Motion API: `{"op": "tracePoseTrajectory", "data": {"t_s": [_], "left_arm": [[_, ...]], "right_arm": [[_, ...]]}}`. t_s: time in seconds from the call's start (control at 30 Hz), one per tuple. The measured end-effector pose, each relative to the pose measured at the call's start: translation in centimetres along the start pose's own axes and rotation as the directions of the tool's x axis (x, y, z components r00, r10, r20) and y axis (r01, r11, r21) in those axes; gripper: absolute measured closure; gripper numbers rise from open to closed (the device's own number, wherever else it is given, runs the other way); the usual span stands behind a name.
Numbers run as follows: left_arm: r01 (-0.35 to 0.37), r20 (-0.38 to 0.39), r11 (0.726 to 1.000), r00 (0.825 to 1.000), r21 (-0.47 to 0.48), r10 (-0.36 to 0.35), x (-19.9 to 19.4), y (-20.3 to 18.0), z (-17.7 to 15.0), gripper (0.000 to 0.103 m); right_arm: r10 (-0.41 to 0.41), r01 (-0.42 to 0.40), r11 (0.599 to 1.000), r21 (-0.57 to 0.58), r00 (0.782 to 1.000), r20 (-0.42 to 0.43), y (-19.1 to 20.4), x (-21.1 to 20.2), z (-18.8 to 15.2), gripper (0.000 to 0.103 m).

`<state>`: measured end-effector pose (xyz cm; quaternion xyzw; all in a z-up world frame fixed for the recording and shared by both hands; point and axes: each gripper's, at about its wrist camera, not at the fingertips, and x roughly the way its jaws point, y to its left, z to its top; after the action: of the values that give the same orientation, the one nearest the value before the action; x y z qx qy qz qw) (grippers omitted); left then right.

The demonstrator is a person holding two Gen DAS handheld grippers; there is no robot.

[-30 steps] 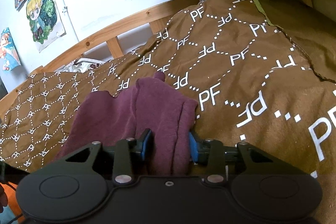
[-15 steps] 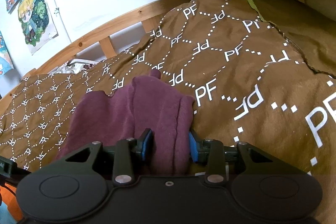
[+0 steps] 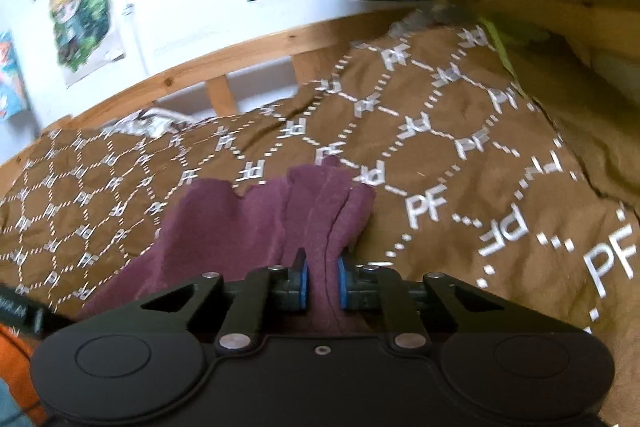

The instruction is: Fold small clothes

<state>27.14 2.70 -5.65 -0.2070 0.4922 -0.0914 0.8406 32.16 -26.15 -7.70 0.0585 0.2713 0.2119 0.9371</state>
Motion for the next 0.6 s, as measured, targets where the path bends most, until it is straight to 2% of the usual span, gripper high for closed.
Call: {"op": "tracePoseTrajectory", "data": {"t_s": [0.13,0.3,0.6], "left_arm": [[-0.004,0.018,0.999,1.000,0.035,0.004,-1.6,0.8,-0.1,0.061],[-0.002,0.064,1.000,0.998,0.025,0.000,-4.1,3.0,-0.3,0.062],[-0.088,0.162,0.995,0.984,0.054,0.078,-8.2,7.3,-0.3,0.062]], "right_arm": [[0.012,-0.012,0.997,-0.073,1.000,-0.008,2.7,-0.6,0.6,0.089],[0.026,-0.024,0.992,-0.125,1.000,0.016,6.1,-0.9,1.1,0.089],[0.128,-0.110,0.962,-0.250,0.990,0.055,13.6,0.1,1.4,0.089]]}}
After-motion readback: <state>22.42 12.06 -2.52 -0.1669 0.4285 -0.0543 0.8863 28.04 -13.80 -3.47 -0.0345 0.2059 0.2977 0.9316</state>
